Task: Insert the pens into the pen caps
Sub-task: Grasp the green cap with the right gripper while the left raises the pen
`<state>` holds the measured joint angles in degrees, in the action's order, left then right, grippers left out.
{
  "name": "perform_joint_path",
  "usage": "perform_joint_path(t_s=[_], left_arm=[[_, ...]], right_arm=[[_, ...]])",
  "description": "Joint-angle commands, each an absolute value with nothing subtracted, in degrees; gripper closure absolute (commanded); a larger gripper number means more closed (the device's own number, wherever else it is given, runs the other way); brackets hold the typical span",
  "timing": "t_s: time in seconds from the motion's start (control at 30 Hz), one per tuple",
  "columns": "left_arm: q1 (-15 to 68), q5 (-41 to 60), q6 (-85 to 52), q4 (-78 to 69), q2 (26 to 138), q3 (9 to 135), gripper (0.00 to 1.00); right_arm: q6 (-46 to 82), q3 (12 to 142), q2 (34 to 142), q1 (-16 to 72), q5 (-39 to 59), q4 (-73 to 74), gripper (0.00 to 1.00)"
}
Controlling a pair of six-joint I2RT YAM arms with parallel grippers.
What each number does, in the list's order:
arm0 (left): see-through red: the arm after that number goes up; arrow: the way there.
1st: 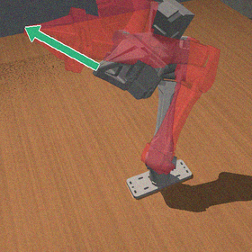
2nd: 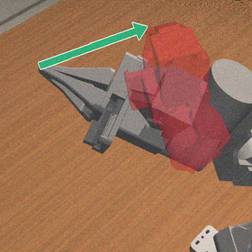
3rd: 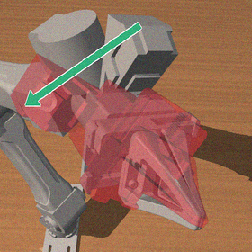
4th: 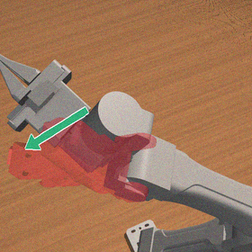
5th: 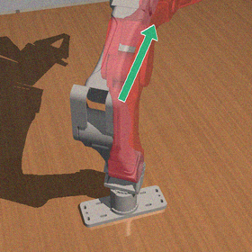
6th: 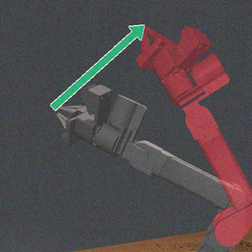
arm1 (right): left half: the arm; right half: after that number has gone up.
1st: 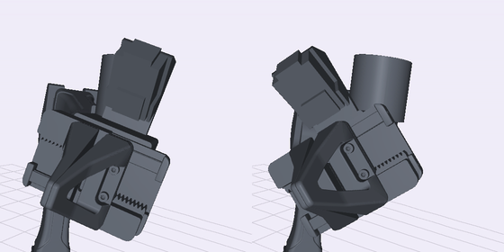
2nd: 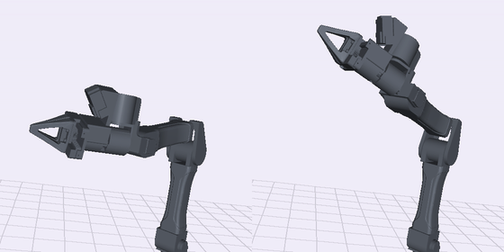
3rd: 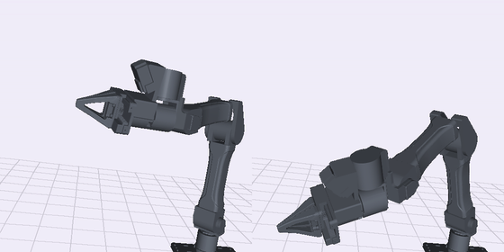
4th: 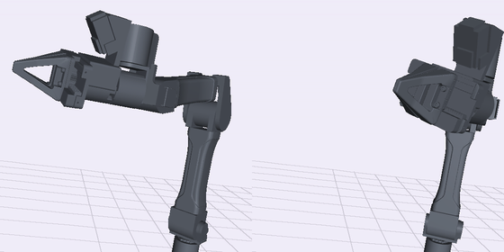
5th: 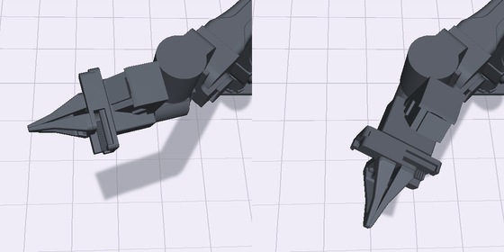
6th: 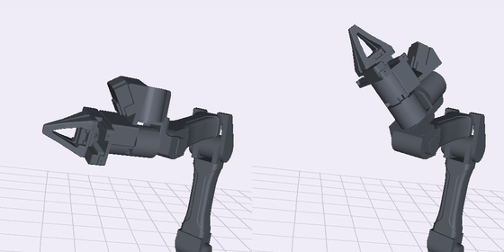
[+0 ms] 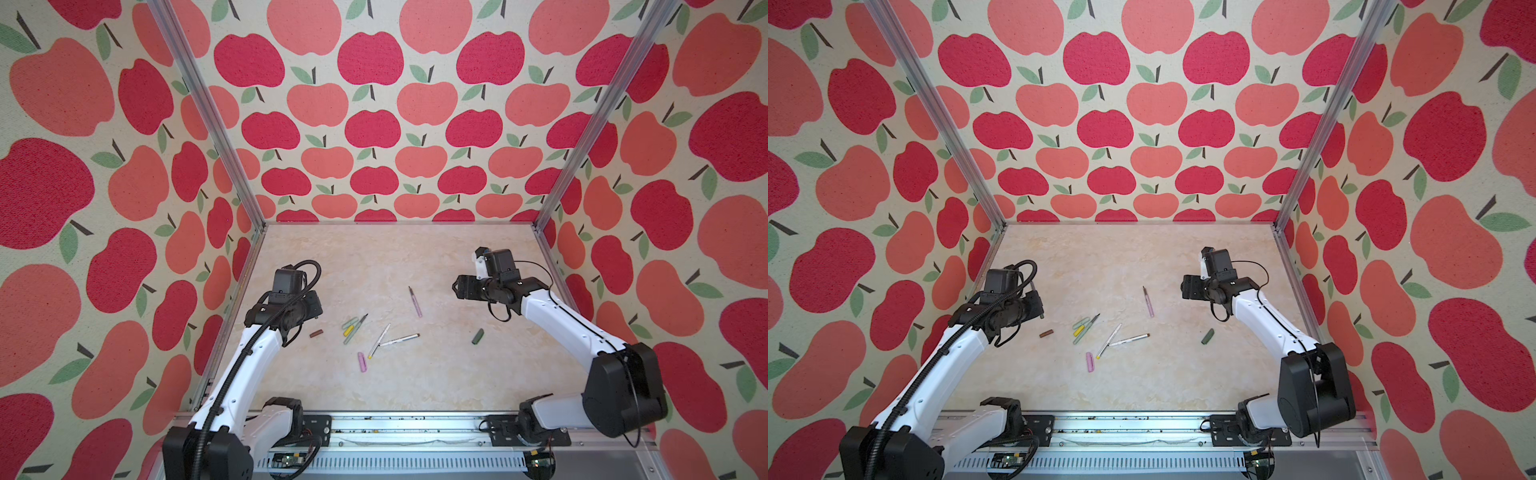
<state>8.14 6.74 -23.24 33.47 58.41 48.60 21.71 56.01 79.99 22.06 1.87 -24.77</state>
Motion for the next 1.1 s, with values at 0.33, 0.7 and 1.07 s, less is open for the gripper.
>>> perform_joint_path(t_s=[0.33, 0.7, 1.07], left_arm=[[25.2, 27.2, -18.6, 8.6, 68.5, 50.4, 1.00], [34.3, 33.0, -18.2, -0.7, 77.4, 52.5, 1.00], [36.6, 32.0, -18.5, -2.4, 77.2, 50.8, 1.00]], right_arm=[[32.8, 52.0, 77.4, 22.0, -7.1, -50.0, 0.26], [40.3, 49.5, 82.1, 24.4, -6.3, -47.7, 0.43], [39.8, 51.8, 89.8, 25.1, -6.3, -43.6, 0.60]])
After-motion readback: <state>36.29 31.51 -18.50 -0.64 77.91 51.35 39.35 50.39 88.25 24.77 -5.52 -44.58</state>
